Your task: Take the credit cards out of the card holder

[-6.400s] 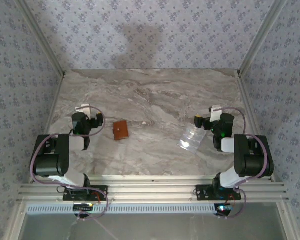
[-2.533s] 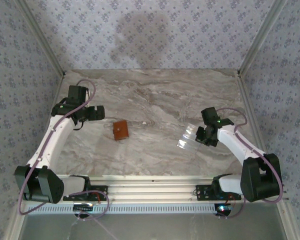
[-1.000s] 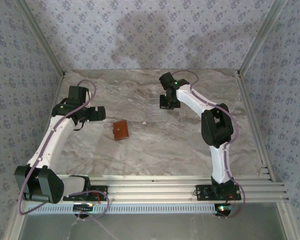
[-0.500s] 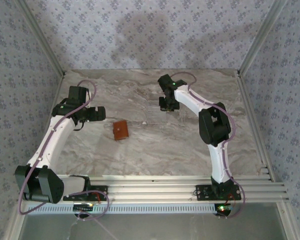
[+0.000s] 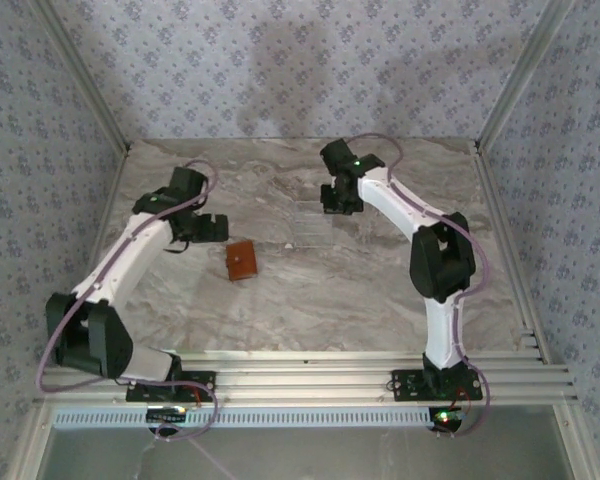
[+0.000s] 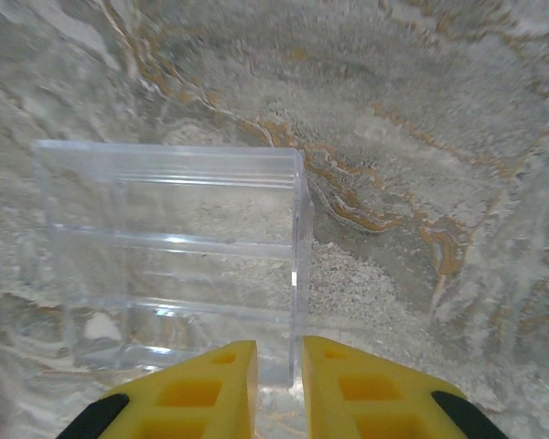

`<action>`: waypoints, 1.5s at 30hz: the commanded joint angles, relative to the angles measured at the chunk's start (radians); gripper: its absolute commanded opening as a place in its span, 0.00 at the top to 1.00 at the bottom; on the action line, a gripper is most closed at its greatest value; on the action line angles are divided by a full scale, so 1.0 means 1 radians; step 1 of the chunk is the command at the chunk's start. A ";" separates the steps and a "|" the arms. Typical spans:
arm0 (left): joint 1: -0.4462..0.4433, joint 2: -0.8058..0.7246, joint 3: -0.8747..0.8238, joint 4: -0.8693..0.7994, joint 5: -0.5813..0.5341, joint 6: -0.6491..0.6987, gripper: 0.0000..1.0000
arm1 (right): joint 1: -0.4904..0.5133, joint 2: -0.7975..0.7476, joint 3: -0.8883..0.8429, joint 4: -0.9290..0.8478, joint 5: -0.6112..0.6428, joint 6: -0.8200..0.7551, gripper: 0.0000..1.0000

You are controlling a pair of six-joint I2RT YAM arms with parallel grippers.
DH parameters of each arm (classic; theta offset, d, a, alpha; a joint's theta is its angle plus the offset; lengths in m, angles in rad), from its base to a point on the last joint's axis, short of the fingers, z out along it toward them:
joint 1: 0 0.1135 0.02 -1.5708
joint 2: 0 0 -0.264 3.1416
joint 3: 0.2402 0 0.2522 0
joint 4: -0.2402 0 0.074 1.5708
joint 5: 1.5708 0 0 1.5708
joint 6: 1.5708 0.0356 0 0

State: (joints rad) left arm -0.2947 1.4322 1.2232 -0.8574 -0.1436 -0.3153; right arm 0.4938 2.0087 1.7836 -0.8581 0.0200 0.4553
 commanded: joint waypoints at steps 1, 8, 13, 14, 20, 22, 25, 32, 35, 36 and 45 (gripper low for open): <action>-0.063 0.104 0.050 -0.027 -0.048 -0.180 0.02 | 0.011 -0.070 -0.025 -0.030 0.025 -0.004 0.78; -0.169 0.323 0.128 -0.004 -0.048 -0.404 0.01 | 0.014 -0.153 -0.096 -0.034 0.023 -0.013 0.78; -0.188 0.425 0.153 0.004 -0.048 -0.454 0.00 | 0.014 -0.193 -0.140 -0.026 0.014 -0.017 0.78; -0.189 0.437 0.152 0.008 -0.049 -0.460 0.00 | 0.014 -0.198 -0.147 -0.023 0.006 -0.017 0.78; -0.184 0.496 0.126 0.052 -0.013 -0.462 0.00 | 0.017 -0.214 -0.171 -0.004 0.019 -0.017 0.78; -0.182 0.504 0.108 0.075 0.000 -0.457 0.01 | 0.017 -0.214 -0.176 -0.003 0.019 -0.017 0.78; -0.174 0.510 0.082 0.105 0.028 -0.449 0.03 | 0.023 -0.215 -0.176 -0.007 0.023 -0.018 0.78; -0.159 0.510 0.060 0.118 0.052 -0.438 0.06 | 0.038 -0.234 -0.179 -0.022 0.049 -0.014 0.78; -0.159 0.499 0.054 0.121 0.068 -0.432 0.09 | 0.042 -0.242 -0.182 -0.029 0.057 -0.011 0.78; -0.161 0.493 0.052 0.121 0.074 -0.429 0.10 | 0.043 -0.246 -0.185 -0.030 0.061 -0.011 0.78; -0.222 0.387 0.026 0.080 0.074 -0.408 0.18 | 0.059 -0.294 -0.214 -0.039 0.085 0.000 0.78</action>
State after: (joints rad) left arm -0.4847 1.8885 1.2530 -0.7334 -0.0814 -0.7418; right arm 0.5415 1.7611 1.5902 -0.8646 0.0757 0.4519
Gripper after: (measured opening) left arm 0.826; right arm 0.217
